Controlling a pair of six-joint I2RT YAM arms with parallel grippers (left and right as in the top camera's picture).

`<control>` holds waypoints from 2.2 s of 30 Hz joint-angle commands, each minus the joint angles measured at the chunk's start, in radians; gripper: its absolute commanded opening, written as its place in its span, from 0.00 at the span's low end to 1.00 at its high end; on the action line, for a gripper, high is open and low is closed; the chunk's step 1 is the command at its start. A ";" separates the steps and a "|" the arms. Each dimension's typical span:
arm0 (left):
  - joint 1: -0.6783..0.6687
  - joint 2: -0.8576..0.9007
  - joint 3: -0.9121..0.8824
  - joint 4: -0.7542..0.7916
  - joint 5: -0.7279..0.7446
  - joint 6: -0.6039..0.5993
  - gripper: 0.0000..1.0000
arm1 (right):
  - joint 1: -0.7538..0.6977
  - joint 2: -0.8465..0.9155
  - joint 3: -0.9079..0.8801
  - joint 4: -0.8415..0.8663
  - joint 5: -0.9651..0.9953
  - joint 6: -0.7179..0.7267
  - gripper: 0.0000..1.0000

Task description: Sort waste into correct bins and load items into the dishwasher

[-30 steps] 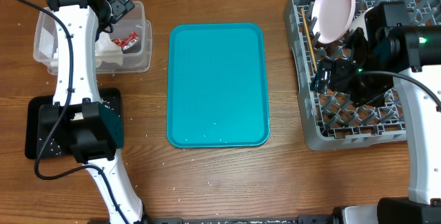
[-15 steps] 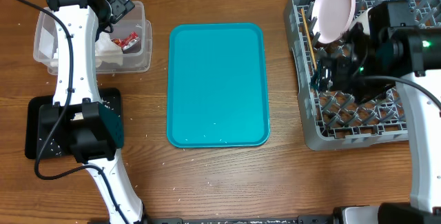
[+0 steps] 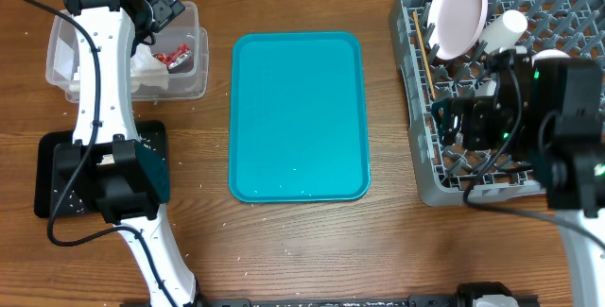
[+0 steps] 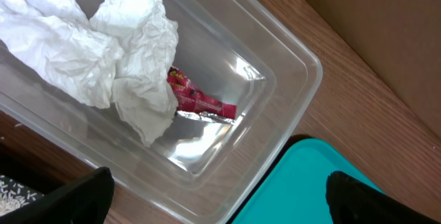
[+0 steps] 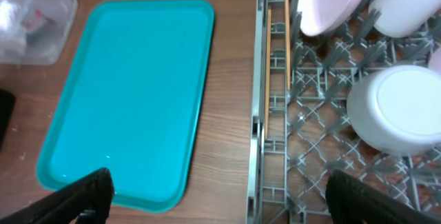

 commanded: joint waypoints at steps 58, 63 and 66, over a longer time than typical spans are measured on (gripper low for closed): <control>-0.002 -0.003 0.019 0.001 0.004 -0.013 1.00 | -0.013 -1.117 -1.290 1.030 0.125 -0.011 1.00; -0.002 -0.003 0.019 0.001 0.004 -0.014 1.00 | -0.031 -1.117 -1.290 0.986 0.137 -0.011 1.00; -0.002 -0.003 0.019 0.001 0.004 -0.014 1.00 | -0.036 -1.117 -1.290 0.985 0.140 -0.011 1.00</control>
